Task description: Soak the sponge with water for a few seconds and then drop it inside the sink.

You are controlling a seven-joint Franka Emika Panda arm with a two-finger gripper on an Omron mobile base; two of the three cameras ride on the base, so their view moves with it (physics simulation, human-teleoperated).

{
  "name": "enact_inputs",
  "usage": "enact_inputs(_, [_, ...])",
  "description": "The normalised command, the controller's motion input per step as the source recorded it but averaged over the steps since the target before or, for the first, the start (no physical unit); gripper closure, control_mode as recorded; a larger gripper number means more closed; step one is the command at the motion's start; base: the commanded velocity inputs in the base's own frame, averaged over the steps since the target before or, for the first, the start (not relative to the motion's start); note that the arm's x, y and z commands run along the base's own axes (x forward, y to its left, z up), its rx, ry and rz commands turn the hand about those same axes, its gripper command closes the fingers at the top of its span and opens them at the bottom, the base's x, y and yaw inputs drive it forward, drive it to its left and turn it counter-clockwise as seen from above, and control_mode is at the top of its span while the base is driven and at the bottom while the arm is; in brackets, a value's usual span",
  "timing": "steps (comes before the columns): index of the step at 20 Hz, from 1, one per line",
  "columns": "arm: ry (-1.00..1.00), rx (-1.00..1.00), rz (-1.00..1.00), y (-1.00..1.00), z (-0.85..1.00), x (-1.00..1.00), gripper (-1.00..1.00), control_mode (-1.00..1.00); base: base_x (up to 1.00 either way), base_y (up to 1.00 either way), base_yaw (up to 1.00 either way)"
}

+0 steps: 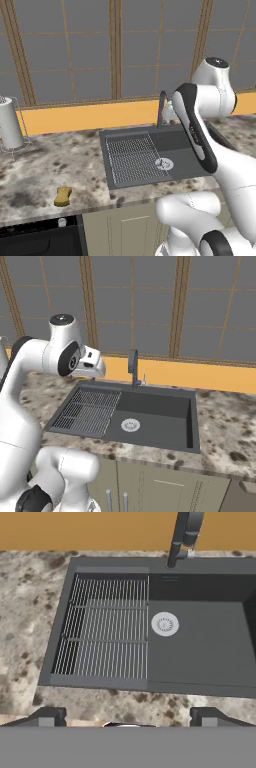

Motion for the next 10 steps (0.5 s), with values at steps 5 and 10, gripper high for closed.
enact_inputs(5, [-0.06,0.00,0.00,0.00,0.00,-0.35,-1.00,-1.00,0.00,0.00,0.00])
enact_inputs(10, [0.00,0.00,0.00,0.00,0.00,-0.23,-1.00,-1.00,0.00,0.00,0.00])
